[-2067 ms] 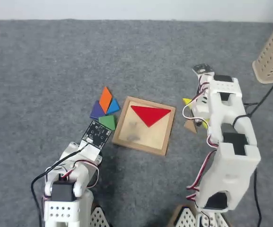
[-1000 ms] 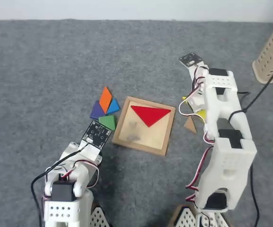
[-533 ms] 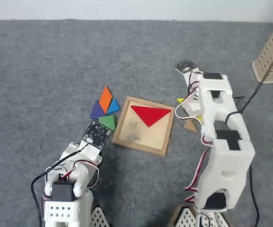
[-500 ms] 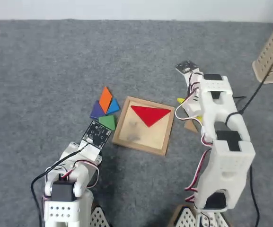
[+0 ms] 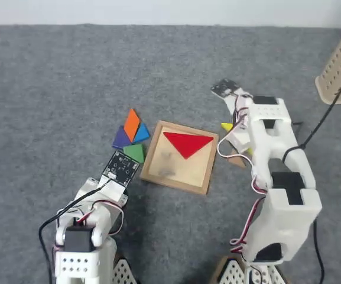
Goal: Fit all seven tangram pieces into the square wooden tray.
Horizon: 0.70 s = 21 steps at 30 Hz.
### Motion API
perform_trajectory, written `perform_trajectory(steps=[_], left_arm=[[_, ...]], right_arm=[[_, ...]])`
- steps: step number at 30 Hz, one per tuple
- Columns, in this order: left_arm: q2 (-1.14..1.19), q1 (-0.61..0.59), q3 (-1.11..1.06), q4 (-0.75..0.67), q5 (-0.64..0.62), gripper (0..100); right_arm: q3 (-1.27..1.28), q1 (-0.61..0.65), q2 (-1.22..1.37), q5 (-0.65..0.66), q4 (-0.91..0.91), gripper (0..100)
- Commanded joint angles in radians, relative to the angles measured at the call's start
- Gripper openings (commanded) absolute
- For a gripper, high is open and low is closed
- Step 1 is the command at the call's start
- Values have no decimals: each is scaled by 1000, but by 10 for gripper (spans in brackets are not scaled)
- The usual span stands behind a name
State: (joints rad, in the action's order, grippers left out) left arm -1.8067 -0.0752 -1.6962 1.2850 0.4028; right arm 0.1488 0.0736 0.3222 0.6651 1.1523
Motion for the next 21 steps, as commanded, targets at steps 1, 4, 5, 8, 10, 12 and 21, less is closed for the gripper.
perform_trajectory(steps=[1,4,5,8,10,12,21], left_arm=[[-21,-5,12,-2,-11,119],[-21,-5,12,-2,-11,119],[-21,-5,12,-2,-11,119],[-21,-5,12,-2,-11,119],[-21,-5,12,-2,-11,119],[-21,-5,12,-2,-11,119],[-21,-5,12,-2,-11,119]], right_arm=[[-143,12,12,54,59,359],[-222,4,71,101,82,362],[-242,4,91,123,93,362],[-292,10,145,173,117,362],[-318,10,174,184,117,362],[-339,7,199,186,114,362],[-342,-4,245,181,114,361]])
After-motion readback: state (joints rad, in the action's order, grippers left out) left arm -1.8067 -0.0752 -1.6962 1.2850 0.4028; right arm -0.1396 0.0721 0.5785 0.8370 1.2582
